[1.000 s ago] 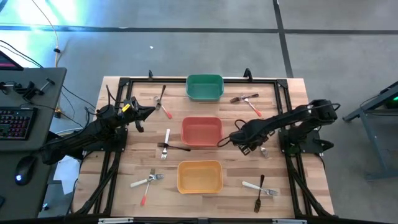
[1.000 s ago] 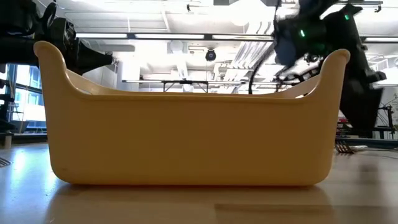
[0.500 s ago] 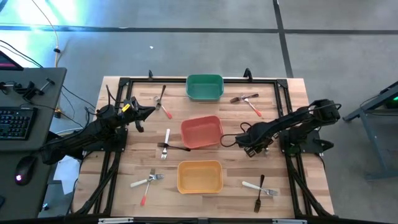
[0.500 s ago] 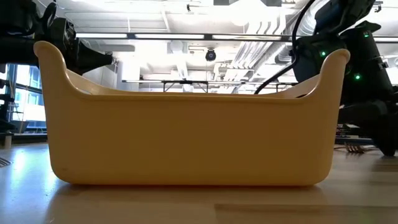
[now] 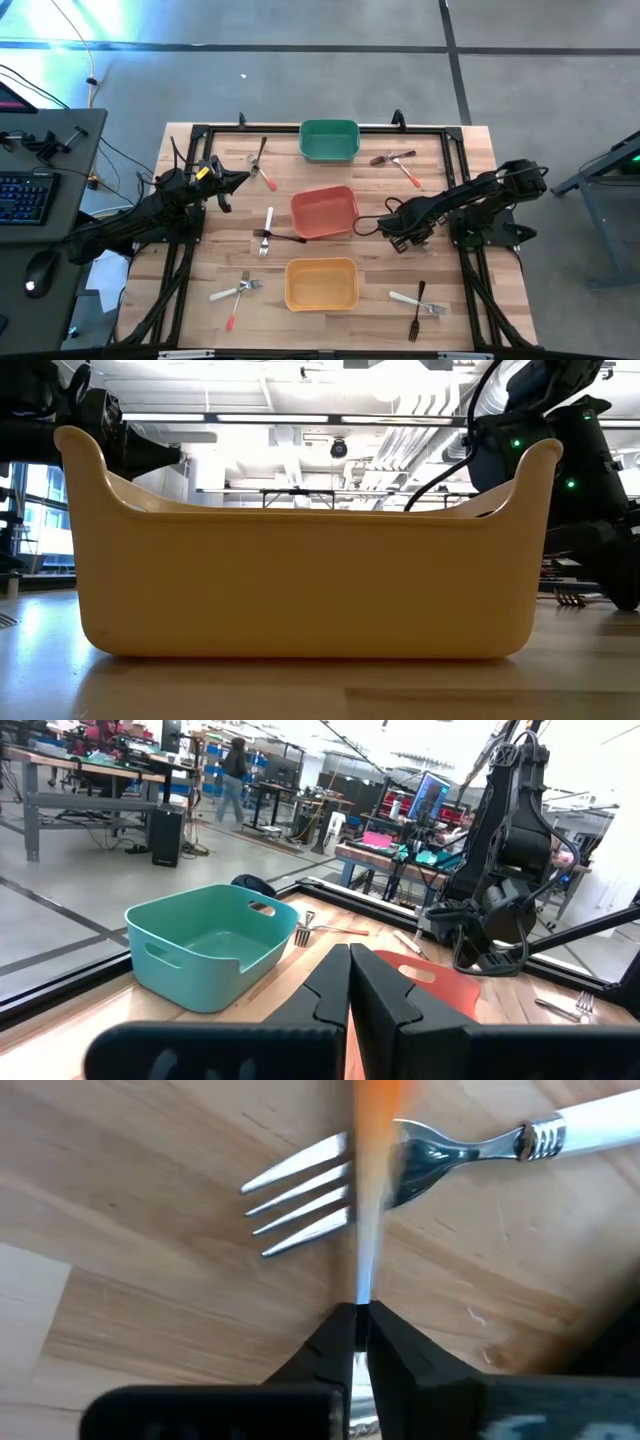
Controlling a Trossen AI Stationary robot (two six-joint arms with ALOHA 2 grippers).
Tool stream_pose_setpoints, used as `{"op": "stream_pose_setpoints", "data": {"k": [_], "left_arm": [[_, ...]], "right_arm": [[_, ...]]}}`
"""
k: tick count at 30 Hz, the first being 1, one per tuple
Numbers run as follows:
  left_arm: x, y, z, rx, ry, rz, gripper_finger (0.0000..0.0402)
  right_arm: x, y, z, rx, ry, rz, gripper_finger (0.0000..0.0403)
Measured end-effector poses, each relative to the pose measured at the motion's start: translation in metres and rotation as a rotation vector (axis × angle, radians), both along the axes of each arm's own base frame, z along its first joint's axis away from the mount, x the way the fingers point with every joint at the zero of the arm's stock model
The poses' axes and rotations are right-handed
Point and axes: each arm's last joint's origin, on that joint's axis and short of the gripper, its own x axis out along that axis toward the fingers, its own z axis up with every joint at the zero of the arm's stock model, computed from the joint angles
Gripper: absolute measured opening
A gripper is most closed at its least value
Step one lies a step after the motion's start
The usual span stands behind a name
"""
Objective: Sort silverware by color (type)
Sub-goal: Put the orange fork into the orange bin
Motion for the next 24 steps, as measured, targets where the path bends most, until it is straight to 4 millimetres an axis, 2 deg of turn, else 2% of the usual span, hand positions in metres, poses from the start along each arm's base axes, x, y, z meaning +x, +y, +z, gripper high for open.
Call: {"op": "stream_pose_setpoints", "data": {"k": [6,12,18,24], "left_arm": [[0.0,0.0,0.0,0.001,0.0,0.0,0.0],[0.0,0.0,0.0,0.0,0.0,0.0,0.0],[0.0,0.0,0.0,0.0,0.0,0.0,0.0],[0.0,0.0,0.0,0.0,0.0,0.0,0.0]], "right_arm": [[0.007,0.004,0.008,-0.001,0.005,0.024,0.0013],[0.023,0.014,0.038,-0.017,-0.005,0.081,0.0004],[0.048,0.026,0.08,-0.084,-0.124,0.126,0.0001],[0.074,0.04,0.135,-0.205,-0.351,0.189,0.0]]}}
